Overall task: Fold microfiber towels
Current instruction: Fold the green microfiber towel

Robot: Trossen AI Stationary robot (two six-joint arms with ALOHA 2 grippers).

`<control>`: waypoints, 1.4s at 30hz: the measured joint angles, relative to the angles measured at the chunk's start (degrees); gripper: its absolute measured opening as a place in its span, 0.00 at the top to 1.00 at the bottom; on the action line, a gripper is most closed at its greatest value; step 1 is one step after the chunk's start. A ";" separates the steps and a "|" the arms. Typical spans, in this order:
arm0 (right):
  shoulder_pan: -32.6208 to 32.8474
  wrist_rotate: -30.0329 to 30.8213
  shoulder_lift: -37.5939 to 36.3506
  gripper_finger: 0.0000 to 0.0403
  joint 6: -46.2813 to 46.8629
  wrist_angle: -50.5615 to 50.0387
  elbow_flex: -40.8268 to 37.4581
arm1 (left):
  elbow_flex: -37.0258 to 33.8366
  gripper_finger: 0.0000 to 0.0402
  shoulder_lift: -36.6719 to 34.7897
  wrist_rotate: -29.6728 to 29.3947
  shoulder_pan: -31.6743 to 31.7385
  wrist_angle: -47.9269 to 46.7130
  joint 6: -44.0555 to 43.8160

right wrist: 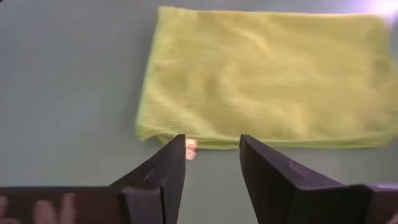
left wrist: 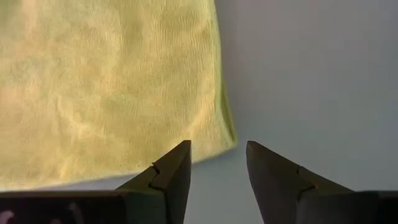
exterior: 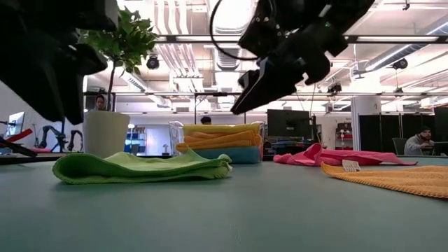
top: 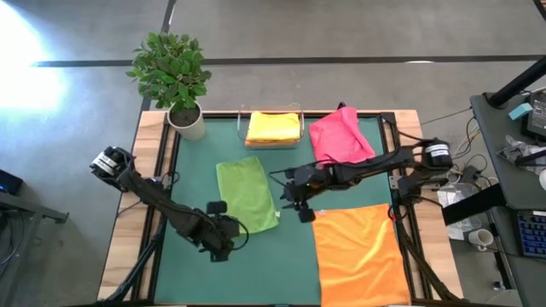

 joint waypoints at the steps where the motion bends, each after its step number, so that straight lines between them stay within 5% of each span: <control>1: 0.02 -1.48 1.01 0.64 -0.46 -0.01 0.52 | 0.00 0.65 0.45 -0.09 0.04 0.64 0.02; 15: 2.71 -6.96 12.61 0.64 -3.87 -3.36 9.54 | 0.04 0.65 9.53 0.34 0.00 4.15 0.45; 29: 2.75 -6.31 17.97 0.64 -7.25 -4.59 12.05 | 0.24 0.66 14.82 0.00 1.56 3.80 -3.19; 42: 3.03 -1.89 21.31 0.65 -7.62 -4.74 14.24 | 0.50 0.98 14.67 -0.82 2.54 4.30 -5.81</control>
